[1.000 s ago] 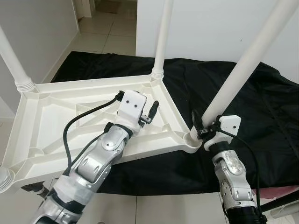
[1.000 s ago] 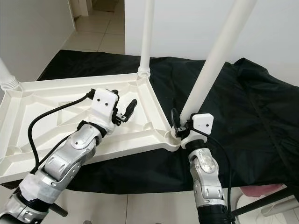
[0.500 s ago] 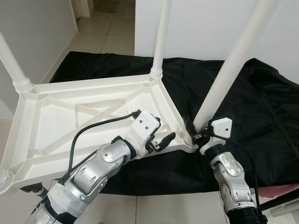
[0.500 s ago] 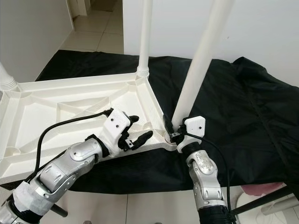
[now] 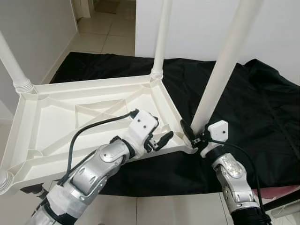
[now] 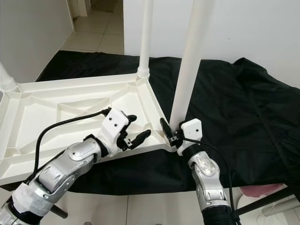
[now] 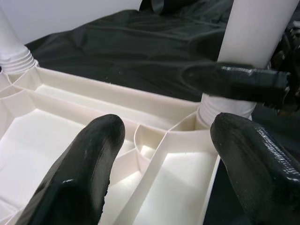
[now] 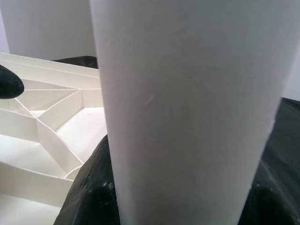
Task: Building children table
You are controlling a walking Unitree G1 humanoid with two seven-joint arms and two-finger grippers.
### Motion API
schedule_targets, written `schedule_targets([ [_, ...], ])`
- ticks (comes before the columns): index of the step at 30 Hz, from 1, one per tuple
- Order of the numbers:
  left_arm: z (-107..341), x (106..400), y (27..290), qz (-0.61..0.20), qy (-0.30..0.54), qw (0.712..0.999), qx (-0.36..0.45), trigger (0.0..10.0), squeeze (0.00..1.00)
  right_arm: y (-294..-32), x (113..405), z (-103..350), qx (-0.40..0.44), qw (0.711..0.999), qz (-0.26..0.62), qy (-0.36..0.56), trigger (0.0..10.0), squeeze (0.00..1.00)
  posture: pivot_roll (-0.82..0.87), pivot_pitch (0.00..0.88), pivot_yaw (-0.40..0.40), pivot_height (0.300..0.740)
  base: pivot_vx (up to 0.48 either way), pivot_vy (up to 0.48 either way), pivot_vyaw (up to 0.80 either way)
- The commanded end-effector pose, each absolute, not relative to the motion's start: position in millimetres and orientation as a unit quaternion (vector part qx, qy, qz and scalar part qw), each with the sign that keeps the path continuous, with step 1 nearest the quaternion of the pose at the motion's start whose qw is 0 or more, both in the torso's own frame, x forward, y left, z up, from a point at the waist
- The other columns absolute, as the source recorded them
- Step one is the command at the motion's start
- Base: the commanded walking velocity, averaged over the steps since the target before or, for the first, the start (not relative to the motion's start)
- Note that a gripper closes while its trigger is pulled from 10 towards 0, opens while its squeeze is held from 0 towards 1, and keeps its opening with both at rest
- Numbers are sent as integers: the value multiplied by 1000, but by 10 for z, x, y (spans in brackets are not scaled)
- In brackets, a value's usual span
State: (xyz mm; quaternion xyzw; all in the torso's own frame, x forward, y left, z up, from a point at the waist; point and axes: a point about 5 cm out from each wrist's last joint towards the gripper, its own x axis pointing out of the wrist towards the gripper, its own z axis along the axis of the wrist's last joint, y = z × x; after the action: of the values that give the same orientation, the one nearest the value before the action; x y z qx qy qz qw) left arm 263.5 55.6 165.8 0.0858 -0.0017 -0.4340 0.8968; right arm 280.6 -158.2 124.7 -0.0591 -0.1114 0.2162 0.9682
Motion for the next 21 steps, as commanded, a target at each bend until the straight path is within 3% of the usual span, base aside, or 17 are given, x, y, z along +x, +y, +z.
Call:
schedule_targets([
  [1,1677,2539,479,-504,2,859,85,10000,0,-1611,2756,1012,-61,971,227,-54,10000,0,9,30,-41,740,0,0,0],
  [21,1718,2554,493,-502,-3,860,87,10000,0,-1564,2796,938,7,970,239,-34,10000,0,16,23,-41,740,0,0,0],
])
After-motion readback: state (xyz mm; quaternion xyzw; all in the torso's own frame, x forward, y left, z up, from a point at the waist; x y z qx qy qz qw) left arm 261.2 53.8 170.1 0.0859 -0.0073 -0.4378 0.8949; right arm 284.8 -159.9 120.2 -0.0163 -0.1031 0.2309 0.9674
